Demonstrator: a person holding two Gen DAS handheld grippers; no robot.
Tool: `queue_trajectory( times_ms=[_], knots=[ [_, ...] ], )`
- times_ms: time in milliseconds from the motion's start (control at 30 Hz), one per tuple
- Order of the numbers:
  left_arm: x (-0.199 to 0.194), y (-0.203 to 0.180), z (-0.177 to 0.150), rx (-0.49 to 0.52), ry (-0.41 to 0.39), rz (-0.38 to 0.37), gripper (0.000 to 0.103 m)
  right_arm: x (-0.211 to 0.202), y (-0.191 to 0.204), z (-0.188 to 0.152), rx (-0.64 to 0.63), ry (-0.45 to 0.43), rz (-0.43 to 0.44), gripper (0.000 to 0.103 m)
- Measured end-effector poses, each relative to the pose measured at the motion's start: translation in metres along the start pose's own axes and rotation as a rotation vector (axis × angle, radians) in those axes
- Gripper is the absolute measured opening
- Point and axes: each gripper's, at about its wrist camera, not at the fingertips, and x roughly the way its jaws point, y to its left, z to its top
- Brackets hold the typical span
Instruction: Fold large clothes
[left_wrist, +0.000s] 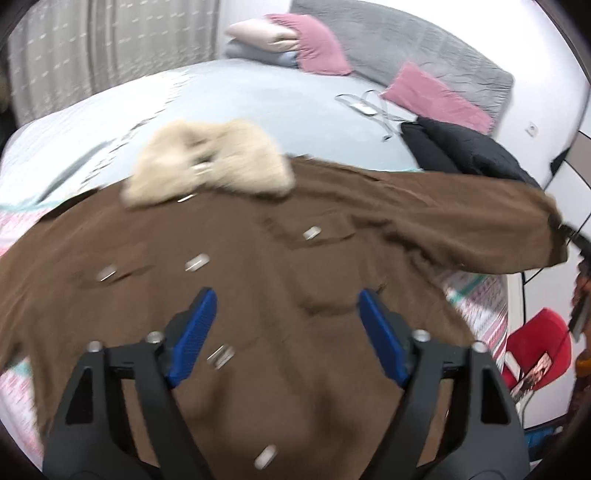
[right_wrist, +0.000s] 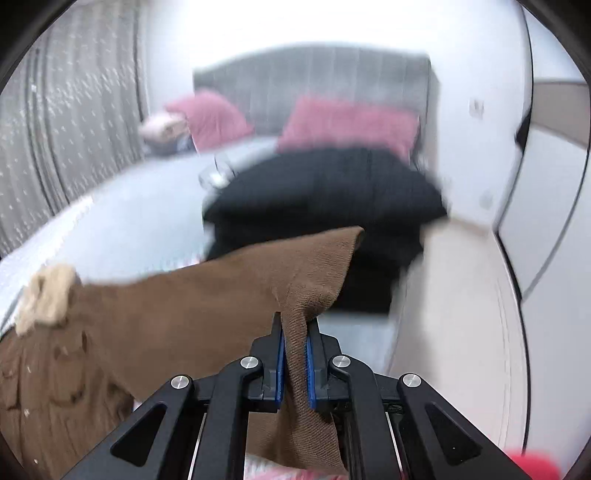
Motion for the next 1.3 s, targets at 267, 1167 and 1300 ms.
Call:
queue_trajectory(
  times_ms=[267, 1167, 1300],
  knots=[
    [0.144, -0.092, 0.039, 0.03, 0.027, -0.16, 0.025, 0.008, 0.023, 0.061, -0.115, -0.075, -0.009, 0.008],
    [0.019, 0.023, 0.005, 0.053, -0.093, -0.146, 0.09, -0.075, 0.226, 0.083, -0.342, -0.099, 0.401, 0.009],
    [0.01, 0.101, -0.006, -0.141, -0.152, -0.214, 0.09, -0.078, 0.304, 0.064, -0.383, -0.056, 0.553, 0.01]
  ],
)
